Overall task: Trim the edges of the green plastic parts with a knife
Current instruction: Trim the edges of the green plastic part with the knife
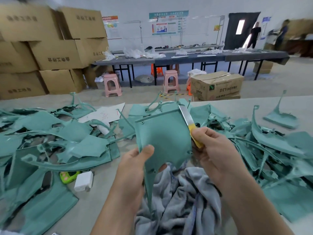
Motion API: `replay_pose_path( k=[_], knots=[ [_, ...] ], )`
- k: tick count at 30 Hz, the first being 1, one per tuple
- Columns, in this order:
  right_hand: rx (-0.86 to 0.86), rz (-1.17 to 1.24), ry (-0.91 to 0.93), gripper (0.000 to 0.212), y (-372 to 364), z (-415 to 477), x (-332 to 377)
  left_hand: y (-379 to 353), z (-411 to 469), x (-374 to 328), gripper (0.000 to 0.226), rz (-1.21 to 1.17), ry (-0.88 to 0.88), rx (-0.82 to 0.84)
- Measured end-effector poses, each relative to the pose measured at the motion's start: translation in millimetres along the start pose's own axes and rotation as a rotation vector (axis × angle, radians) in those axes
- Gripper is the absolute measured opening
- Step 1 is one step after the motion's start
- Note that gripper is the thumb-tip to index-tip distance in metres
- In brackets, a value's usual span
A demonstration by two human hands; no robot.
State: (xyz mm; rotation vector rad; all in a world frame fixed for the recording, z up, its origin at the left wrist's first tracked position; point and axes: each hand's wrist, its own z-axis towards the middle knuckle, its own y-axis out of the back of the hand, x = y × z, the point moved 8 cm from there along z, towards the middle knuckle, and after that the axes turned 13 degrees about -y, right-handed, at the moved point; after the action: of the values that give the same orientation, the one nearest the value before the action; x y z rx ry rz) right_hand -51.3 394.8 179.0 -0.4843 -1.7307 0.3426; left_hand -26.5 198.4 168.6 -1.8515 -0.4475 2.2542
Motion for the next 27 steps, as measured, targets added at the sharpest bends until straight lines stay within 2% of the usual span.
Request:
replay_pose_path(
  k=[3,6,7,9,11,12,13,15,17,19,21,22,24,27],
  knots=[
    [0.035,-0.059,0.137,0.030,-17,-8,32,-7,4,-17,0.017,0.030,-0.101,0.132],
    [0.081,-0.197,0.394,0.022,-41,-20,79,-21,8,-32,0.017,0.017,-0.219,0.257],
    [0.091,-0.286,0.484,0.018,-49,-23,90,-20,12,-28,0.016,0.063,-0.246,0.240],
    [0.079,-0.499,0.591,0.015,-59,-24,94,-9,19,-10,0.026,0.193,-0.271,0.107],
    [0.048,-0.698,0.557,0.017,-56,-15,68,16,20,17,0.057,0.155,-0.243,-0.070],
    [0.039,-0.773,0.497,0.018,-50,-8,47,30,17,34,0.077,0.094,-0.203,-0.119],
    [0.039,-0.821,0.413,0.018,-41,-2,22,42,11,51,0.086,0.085,-0.161,-0.123],
    [0.043,-0.828,0.242,0.017,-20,3,-28,59,-4,79,0.062,0.293,-0.121,-0.058],
    [0.003,-0.793,0.186,0.017,-5,4,-61,67,-14,99,0.039,0.541,-0.065,-0.006],
    [-0.052,-0.745,0.211,0.013,1,1,-74,69,-22,107,0.033,0.655,-0.044,0.006],
    [-0.077,-0.692,0.257,0.012,0,-2,-73,61,-22,102,0.035,0.740,-0.098,0.085],
    [-0.078,-0.667,0.276,0.011,-3,-2,-70,56,-20,100,0.033,0.724,-0.119,0.131],
    [-0.098,-0.579,0.298,0.012,-3,-1,-62,48,-14,98,0.027,0.541,-0.096,0.144],
    [-0.206,-0.413,0.334,0.013,10,2,-46,48,-5,99,0.034,0.244,-0.044,0.037]
  ],
)
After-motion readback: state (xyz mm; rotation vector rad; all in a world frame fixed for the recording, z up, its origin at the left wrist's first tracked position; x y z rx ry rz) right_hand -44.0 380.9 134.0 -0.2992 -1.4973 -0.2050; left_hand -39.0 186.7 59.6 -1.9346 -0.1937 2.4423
